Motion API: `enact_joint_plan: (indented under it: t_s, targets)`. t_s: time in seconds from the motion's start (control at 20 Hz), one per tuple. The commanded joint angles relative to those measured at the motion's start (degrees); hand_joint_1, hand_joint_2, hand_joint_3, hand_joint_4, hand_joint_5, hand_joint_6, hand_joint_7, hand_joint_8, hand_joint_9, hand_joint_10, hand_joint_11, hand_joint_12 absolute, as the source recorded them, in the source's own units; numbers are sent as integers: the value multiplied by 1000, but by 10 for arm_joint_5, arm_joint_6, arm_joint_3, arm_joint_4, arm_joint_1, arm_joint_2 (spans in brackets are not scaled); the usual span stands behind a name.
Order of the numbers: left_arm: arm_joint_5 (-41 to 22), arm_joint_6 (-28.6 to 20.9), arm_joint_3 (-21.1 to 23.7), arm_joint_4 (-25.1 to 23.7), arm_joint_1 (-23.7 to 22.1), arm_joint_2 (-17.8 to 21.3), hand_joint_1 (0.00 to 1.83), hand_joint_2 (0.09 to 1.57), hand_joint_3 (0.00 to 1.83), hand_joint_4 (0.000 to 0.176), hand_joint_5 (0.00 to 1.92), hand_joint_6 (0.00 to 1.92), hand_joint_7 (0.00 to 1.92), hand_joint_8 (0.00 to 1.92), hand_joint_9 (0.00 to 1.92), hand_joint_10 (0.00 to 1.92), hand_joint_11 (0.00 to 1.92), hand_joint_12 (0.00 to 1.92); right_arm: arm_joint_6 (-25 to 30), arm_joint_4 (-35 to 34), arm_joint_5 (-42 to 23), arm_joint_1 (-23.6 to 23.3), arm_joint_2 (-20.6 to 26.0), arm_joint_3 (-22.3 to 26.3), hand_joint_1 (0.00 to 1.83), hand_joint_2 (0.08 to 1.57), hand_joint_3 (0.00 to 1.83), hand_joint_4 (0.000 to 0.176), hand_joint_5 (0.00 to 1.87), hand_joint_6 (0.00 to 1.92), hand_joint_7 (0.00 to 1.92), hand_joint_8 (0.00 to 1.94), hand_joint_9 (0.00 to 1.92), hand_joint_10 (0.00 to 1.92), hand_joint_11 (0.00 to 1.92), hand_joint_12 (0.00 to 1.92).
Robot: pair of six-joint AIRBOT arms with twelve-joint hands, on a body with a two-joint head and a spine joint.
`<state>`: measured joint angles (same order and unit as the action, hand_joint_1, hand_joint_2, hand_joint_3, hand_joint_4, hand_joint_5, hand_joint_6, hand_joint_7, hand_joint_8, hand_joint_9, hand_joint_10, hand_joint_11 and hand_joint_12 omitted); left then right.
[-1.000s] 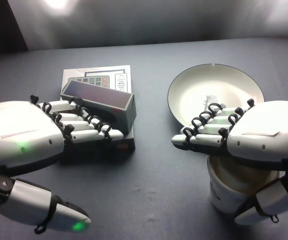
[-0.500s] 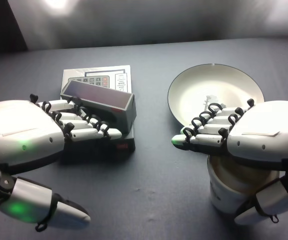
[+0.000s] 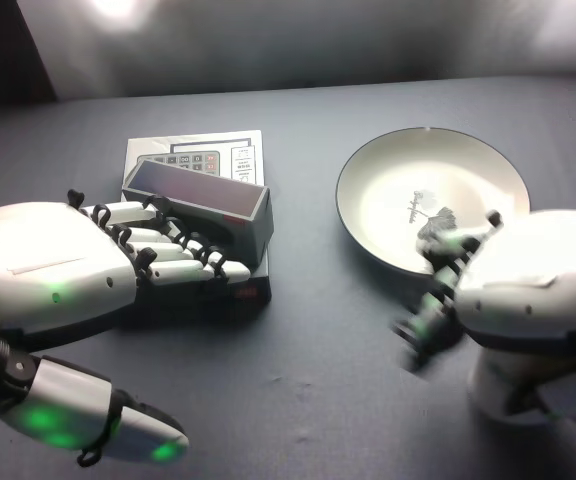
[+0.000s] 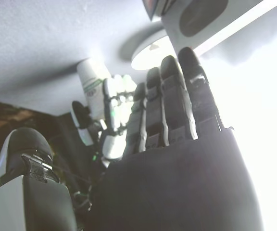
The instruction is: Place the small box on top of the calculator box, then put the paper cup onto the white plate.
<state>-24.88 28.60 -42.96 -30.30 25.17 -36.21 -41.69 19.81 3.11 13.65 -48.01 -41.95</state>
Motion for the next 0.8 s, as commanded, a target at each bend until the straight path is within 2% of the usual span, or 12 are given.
enact_joint_plan:
  t_s: [0.0,0.05,0.1,0.15,0.3,0.4,0.45,0.55,0.65,0.75]
  targets:
    - [-51,-1,0,10,-6,4,296,1008,0,0,170,8,263,10,285,9,0,696,0,0,-27,-2,7,-1,1238,1018,0,0,734,246,680,394,465,863,178,1397]
    - [-51,-1,-1,9,-6,4,301,1009,0,0,166,3,266,6,281,5,0,665,0,0,-28,-2,7,-1,1254,1004,0,0,683,381,560,759,437,999,192,1414]
    - [-51,-1,-1,9,-6,4,280,1019,3,0,154,1,252,3,262,2,0,616,0,0,-28,-2,7,-1,1258,1008,0,0,569,609,457,967,391,1082,178,1431]
    - [-51,-1,-1,9,-6,4,279,1017,1,0,161,4,253,4,258,2,0,599,0,0,-29,-2,7,-1,1257,1025,2,0,513,734,402,1025,350,1121,149,1454]
    - [-51,-1,-1,9,-7,4,301,1007,0,0,177,6,266,5,271,5,0,609,1,0,-29,-1,7,4,1265,1021,0,0,519,877,438,840,347,985,111,1402]
    - [-51,-1,-1,9,-7,4,295,1017,2,0,145,0,235,1,243,0,0,544,0,0,-29,-1,7,12,1240,1028,0,0,496,832,441,815,345,965,115,1388]
    - [-51,-1,-1,9,-7,4,315,1006,0,0,176,6,265,6,273,7,0,596,0,0,-29,-1,7,14,1258,1013,0,0,509,826,458,827,372,966,149,1374]
    - [-52,-1,-1,9,-7,4,297,1019,2,0,144,2,237,3,251,3,0,561,0,0,-29,-1,6,24,1257,1011,0,0,539,841,460,869,381,1007,160,1398]
    - [-52,-2,-2,9,-8,4,306,1003,0,0,184,11,273,11,282,10,0,621,0,0,-30,-1,6,30,1221,1019,0,0,518,853,438,988,364,1109,149,1461]
    - [-52,-2,-2,9,-11,4,323,995,0,0,188,2,292,4,302,5,0,649,0,0,-31,-1,5,33,1228,1022,0,0,442,948,373,1086,322,1181,146,1469]
